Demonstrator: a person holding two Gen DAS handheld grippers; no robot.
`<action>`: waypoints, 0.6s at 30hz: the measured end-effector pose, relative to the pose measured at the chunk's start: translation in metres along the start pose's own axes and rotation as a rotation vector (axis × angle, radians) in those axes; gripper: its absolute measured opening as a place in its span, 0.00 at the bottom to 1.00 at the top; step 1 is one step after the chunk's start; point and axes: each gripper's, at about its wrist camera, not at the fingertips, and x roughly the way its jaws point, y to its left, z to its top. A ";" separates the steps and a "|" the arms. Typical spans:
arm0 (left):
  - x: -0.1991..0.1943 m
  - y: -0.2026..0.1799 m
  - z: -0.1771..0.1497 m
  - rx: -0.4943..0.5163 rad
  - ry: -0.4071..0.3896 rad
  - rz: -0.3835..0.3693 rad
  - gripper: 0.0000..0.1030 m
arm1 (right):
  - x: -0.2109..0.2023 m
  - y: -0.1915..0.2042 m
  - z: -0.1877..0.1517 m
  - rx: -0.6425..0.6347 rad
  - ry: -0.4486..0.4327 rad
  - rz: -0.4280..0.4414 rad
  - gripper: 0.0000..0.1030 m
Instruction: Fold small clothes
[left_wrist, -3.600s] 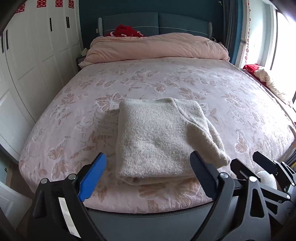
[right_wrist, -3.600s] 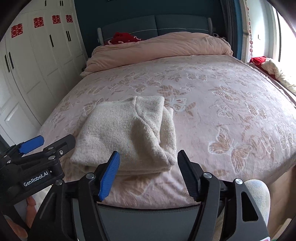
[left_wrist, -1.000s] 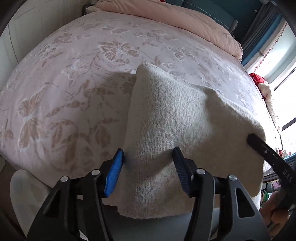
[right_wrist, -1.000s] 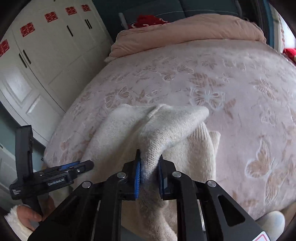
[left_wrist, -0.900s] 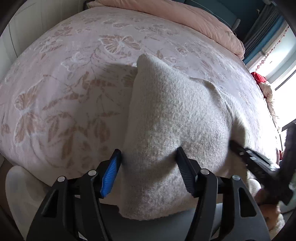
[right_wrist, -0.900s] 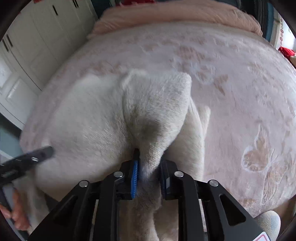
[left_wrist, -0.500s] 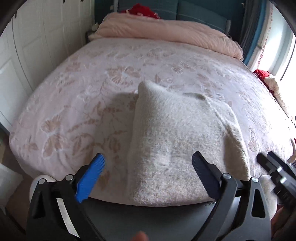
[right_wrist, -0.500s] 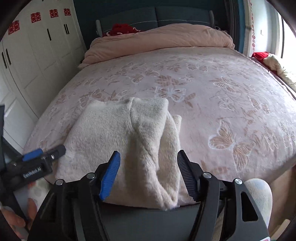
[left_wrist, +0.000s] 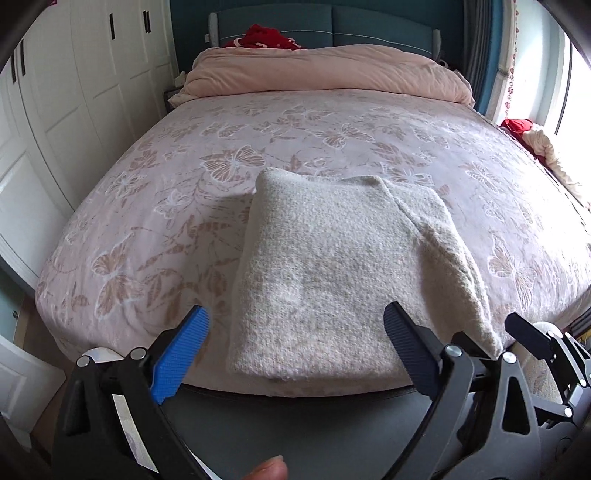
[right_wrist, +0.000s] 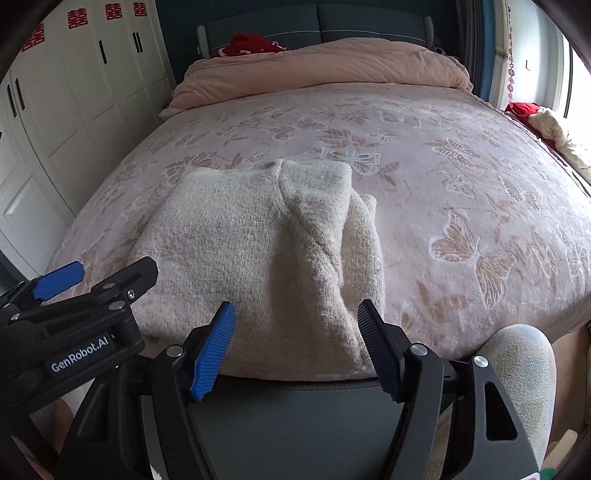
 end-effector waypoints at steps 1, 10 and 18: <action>-0.001 -0.002 -0.001 0.005 -0.001 -0.001 0.91 | -0.001 0.001 0.000 -0.002 -0.002 0.001 0.65; -0.006 -0.007 0.000 -0.001 -0.013 0.017 0.91 | -0.005 0.004 -0.002 -0.011 -0.009 0.001 0.65; -0.003 0.001 0.001 -0.032 0.005 0.024 0.91 | -0.005 0.005 -0.002 -0.009 -0.006 0.002 0.65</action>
